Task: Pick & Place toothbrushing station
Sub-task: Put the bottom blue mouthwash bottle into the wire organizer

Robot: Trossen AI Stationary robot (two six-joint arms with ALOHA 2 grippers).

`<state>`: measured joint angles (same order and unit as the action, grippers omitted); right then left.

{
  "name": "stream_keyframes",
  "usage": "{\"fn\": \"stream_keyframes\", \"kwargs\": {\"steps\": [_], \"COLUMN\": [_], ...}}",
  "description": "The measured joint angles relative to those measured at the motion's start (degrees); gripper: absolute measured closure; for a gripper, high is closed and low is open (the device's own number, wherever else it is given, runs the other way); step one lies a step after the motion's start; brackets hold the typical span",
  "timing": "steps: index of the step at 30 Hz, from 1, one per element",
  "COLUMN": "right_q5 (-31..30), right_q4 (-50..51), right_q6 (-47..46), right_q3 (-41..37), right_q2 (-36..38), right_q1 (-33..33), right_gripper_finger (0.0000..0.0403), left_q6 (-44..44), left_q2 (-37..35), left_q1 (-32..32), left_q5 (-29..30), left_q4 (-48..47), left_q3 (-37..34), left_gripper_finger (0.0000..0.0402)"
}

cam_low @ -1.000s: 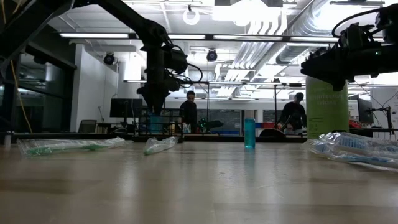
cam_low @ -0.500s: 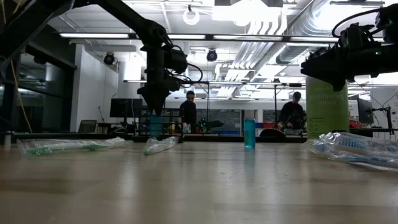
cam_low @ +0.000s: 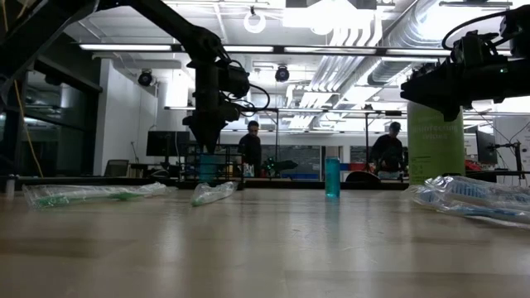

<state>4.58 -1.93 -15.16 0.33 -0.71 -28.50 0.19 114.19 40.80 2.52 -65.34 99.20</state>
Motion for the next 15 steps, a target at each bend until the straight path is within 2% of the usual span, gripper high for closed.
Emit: {"fn": "stream_keyframes", "kwargs": {"steps": [15], "right_q5": [0.0], "right_q4": [0.0], "right_q6": [0.0], "right_q3": [0.0], "right_q2": [0.0], "right_q1": [0.0], "right_gripper_finger": [0.0286], "left_q6": [-0.2], "left_q2": [0.0], "left_q1": [0.6], "left_q5": [-0.3], "left_q4": [0.1], "left_q3": [0.0], "left_gripper_finger": [0.0270]}}
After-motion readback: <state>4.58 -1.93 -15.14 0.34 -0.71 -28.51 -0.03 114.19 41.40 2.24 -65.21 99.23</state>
